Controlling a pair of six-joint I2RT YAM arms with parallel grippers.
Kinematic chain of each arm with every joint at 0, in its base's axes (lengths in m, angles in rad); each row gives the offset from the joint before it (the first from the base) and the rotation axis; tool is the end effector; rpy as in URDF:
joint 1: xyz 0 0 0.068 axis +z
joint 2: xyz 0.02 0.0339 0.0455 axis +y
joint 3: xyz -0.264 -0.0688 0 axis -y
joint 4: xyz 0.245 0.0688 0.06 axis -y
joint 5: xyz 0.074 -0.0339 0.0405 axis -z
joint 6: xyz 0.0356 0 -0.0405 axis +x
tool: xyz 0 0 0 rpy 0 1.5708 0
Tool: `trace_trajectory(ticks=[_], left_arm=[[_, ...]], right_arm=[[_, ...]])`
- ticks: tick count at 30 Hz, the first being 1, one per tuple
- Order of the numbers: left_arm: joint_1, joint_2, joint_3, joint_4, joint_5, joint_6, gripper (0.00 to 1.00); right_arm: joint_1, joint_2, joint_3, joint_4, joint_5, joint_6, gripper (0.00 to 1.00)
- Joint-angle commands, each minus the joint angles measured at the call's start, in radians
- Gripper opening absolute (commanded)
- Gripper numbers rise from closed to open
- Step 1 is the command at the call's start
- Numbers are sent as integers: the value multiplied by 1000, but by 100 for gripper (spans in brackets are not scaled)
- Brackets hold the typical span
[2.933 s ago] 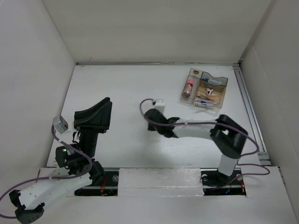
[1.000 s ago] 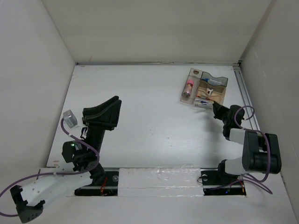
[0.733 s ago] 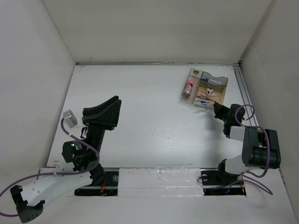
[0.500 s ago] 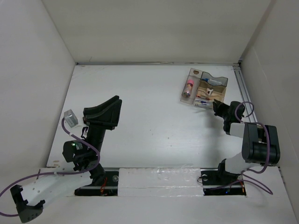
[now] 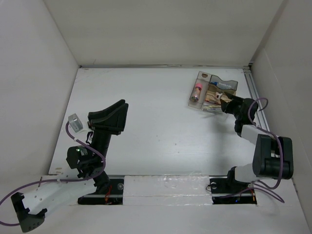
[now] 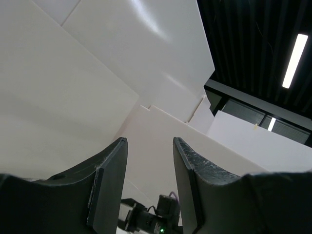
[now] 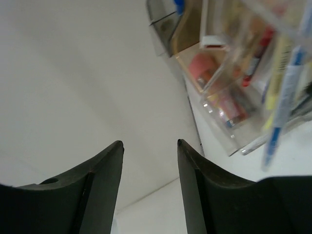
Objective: Organize the desk
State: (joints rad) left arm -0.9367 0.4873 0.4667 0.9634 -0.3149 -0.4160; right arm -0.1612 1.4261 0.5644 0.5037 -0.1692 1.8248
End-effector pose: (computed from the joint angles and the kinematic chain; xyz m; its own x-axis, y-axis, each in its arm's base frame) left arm 0.0659 -0.0710 0.3793 0.1725 -0.8832 -0.4361 0.7958 0.3859 -0.4667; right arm 0.2864 -0.0405 0.1896 0.0894 0.9521 0.2925 0.3341 -0.3053 0.8917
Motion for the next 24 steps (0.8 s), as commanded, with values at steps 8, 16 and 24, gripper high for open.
trace_trajectory(ticks=[8,16,24], left_arm=[[-7,68,58,12,8,2,50],[-7,217,138,-46,109,-44,67],[-7,266,144,24,119,-81,65]], right_arm=[[98,-306,55,-20,-245,-413,0],[247,-841,32,-333,-300,-794,19],[258,-1190,63,-689,-198,-866,62]])
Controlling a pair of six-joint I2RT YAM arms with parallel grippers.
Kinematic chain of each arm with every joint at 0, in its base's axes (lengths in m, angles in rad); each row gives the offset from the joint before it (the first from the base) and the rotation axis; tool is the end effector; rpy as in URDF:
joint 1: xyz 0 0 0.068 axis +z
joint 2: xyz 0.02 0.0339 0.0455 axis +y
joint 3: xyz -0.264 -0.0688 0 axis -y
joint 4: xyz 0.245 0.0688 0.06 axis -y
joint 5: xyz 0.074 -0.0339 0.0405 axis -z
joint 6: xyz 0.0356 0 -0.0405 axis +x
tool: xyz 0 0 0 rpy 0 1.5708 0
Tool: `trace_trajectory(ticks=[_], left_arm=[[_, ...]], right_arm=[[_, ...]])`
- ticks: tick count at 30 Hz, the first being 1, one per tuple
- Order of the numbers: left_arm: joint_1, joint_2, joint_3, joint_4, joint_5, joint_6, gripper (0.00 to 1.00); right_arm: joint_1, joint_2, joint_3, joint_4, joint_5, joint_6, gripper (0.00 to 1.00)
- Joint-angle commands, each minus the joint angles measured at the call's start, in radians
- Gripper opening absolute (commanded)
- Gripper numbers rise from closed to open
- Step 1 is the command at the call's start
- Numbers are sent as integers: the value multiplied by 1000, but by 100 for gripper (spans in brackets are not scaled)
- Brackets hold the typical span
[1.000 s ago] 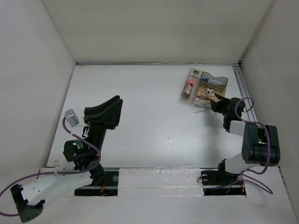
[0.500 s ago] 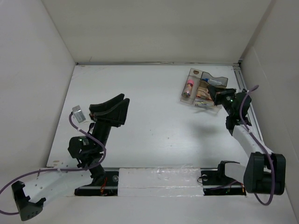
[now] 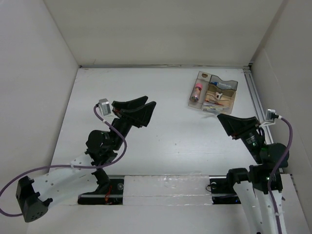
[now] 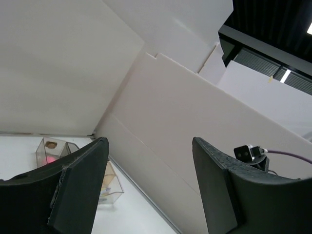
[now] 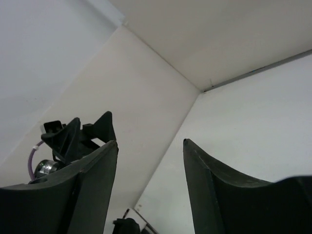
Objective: Organize the desk
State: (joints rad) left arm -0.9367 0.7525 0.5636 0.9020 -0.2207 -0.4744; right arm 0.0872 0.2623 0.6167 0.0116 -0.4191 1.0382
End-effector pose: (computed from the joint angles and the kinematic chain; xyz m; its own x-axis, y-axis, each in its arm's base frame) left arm 0.1019 -0.1254 0.3780 0.0305 -0.7938 -0.6074 0.7890 0.3922 -0.4729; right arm 0.0719 0.0208 0.3614 -0.2136 0.7713 -0.5996 -0.5397 0.4184 0.7305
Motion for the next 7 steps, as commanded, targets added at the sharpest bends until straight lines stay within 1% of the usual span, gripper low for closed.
trace_trajectory(ticks=[1,4,7], left_arm=[[-7,4,50,89,29,-24,65],[-7,28,62,90,34,-29,64],[-7,38,59,101,50,-27,65]], right_arm=[[9,-49,9,-215,59,-90,62],[9,-66,15,-257,54,-109,63],[9,-74,9,-263,51,-112,63]])
